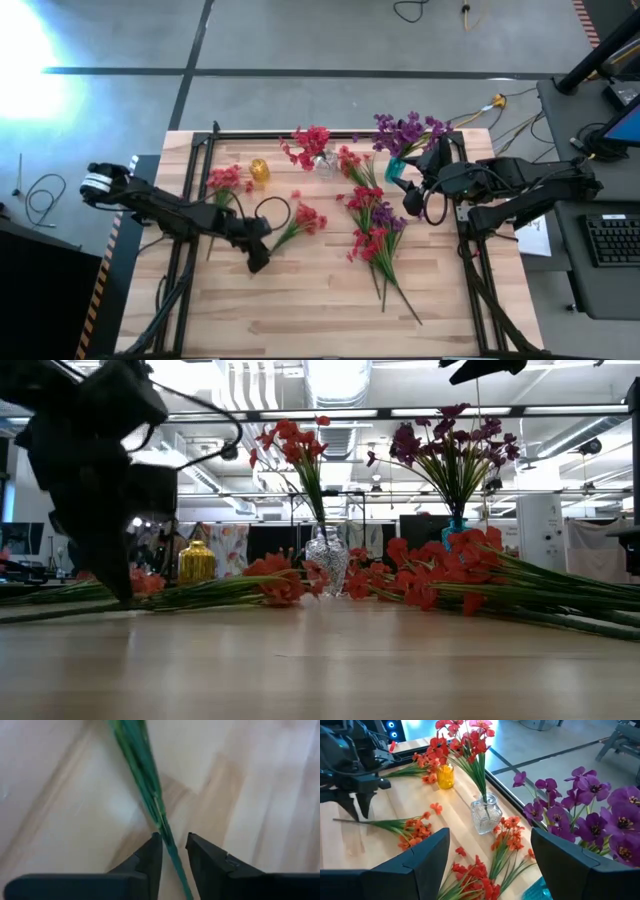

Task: Sort flowers into vase by color
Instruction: Put the orange flowers into the yellow vase

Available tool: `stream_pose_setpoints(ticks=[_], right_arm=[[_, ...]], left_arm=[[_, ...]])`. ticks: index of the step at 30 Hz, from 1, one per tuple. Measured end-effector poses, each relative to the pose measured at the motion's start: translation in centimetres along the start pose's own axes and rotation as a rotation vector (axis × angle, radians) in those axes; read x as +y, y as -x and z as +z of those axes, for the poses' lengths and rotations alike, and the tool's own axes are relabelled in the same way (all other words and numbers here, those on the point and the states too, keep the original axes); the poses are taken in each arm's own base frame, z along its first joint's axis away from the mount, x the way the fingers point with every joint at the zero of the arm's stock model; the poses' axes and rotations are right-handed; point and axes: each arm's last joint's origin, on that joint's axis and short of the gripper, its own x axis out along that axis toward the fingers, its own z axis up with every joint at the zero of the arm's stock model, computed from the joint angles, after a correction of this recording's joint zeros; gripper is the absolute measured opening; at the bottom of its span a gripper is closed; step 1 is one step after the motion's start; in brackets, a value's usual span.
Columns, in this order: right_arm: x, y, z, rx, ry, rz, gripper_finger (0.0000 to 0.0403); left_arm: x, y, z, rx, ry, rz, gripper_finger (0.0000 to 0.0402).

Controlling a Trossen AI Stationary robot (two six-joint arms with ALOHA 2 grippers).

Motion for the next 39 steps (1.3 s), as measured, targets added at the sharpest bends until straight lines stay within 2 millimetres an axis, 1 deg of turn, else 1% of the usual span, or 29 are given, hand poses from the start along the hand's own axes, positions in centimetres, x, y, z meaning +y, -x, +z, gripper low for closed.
stream_pose_setpoints(ticks=[5,10,12,14,18,21,25,32,35,39], right_arm=[[0.0,0.0,0.0,-0.001,0.000,0.000,0.0274],[0.0,0.0,0.0,-0.001,0.000,-0.001,0.0276],[0.0,0.0,0.0,-0.001,0.004,-0.001,0.0276],[0.0,0.0,0.0,0.000,0.007,-0.001,0.0276],[0.0,0.0,0.0,0.000,0.007,0.001,0.0277],[0.0,0.0,0.0,0.000,0.007,0.003,0.0277],[0.2,-0.2,-0.1,0.008,0.013,0.001,0.0276],[0.6,-0.9,-0.2,0.028,0.029,-0.005,0.0277],[0.7,-1.0,-0.2,0.031,0.035,-0.006,0.0276],[0.7,-1.0,-0.3,0.032,0.041,-0.006,0.0277]], left_arm=[[-1.2,0.8,0.9,-0.046,-0.012,0.074,0.0128],[-1.9,1.3,2.2,-0.204,-0.016,0.182,0.0188],[-2.1,1.0,2.4,-0.219,-0.067,0.228,0.0213],[-2.6,0.6,2.2,-0.197,-0.136,0.236,0.0234],[-3.6,-0.7,1.7,-0.148,-0.229,0.282,0.0257],[-4.1,-1.5,1.4,-0.135,-0.263,0.361,0.0260],[-4.8,-2.8,1.3,-0.170,-0.281,0.450,0.0261],[-5.1,-5.4,1.5,-0.146,-0.229,0.503,0.0256],[-4.9,-6.4,1.4,-0.138,-0.200,0.519,0.0237],[-4.4,-7.0,1.2,-0.148,-0.188,0.590,0.0189]])
